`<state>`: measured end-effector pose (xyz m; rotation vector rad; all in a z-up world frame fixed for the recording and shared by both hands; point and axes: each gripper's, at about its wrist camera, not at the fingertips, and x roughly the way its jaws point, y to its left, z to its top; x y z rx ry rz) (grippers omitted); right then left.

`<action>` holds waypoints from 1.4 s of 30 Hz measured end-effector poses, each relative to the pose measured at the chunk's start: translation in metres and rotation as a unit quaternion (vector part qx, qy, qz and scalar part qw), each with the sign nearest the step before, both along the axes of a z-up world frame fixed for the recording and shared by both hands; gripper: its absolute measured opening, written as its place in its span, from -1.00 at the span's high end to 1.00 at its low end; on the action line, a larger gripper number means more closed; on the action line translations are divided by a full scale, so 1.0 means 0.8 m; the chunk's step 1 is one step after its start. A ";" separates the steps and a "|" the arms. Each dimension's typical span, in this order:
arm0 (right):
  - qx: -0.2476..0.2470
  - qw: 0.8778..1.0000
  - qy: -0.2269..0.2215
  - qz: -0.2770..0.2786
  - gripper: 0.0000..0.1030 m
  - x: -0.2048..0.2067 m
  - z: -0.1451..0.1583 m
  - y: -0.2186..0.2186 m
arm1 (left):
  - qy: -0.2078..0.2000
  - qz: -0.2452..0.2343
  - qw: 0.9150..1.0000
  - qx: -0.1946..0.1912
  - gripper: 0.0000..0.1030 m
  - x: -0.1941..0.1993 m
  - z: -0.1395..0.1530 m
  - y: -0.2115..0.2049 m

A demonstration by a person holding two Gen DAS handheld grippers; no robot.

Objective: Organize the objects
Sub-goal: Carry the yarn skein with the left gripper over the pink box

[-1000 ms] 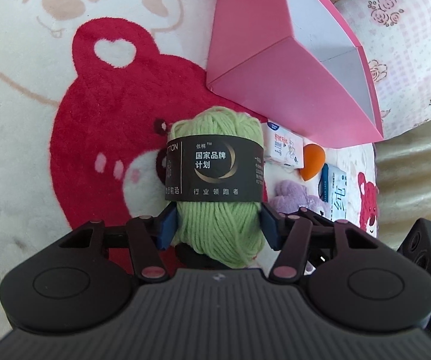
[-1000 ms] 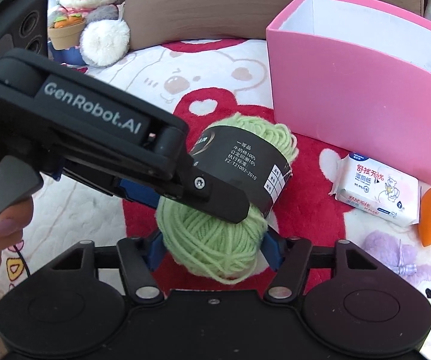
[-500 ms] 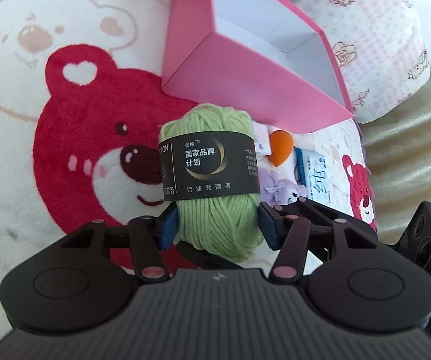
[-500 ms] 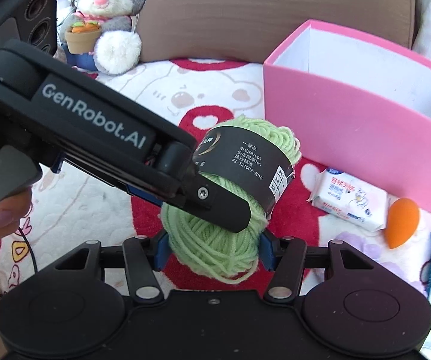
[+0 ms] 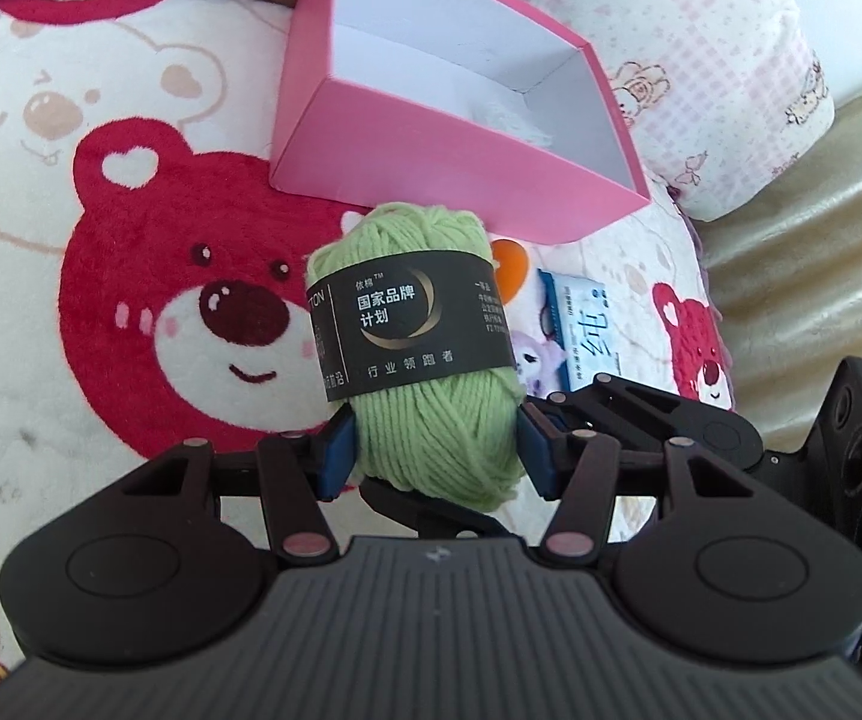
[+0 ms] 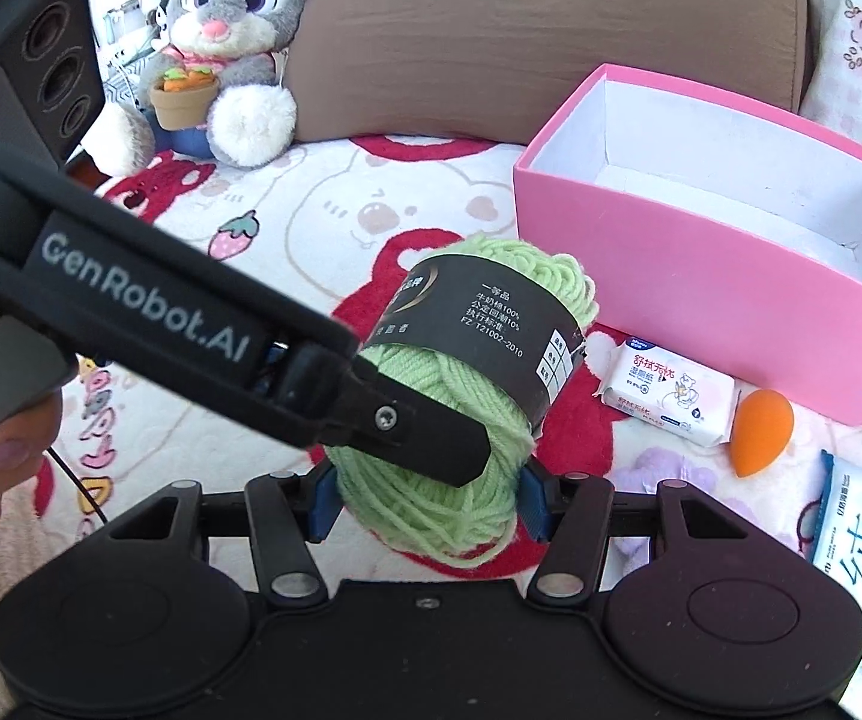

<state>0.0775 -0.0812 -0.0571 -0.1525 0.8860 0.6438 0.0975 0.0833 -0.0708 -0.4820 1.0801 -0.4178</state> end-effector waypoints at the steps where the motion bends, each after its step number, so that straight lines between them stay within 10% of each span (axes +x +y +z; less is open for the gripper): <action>1: 0.002 1.000 -0.001 -0.001 -0.20 0.005 0.002 0.006 | -0.001 -0.002 1.000 0.004 -0.05 -0.002 0.006 -0.003; 21: 0.032 0.997 -0.062 -0.013 -0.19 0.051 0.125 -0.009 | -0.064 -0.043 0.994 0.079 -0.05 0.042 0.157 -0.030; 42: 0.121 0.992 0.006 -0.042 -0.19 0.254 0.084 -0.054 | -0.009 -0.010 0.987 0.161 -0.04 0.237 0.133 -0.076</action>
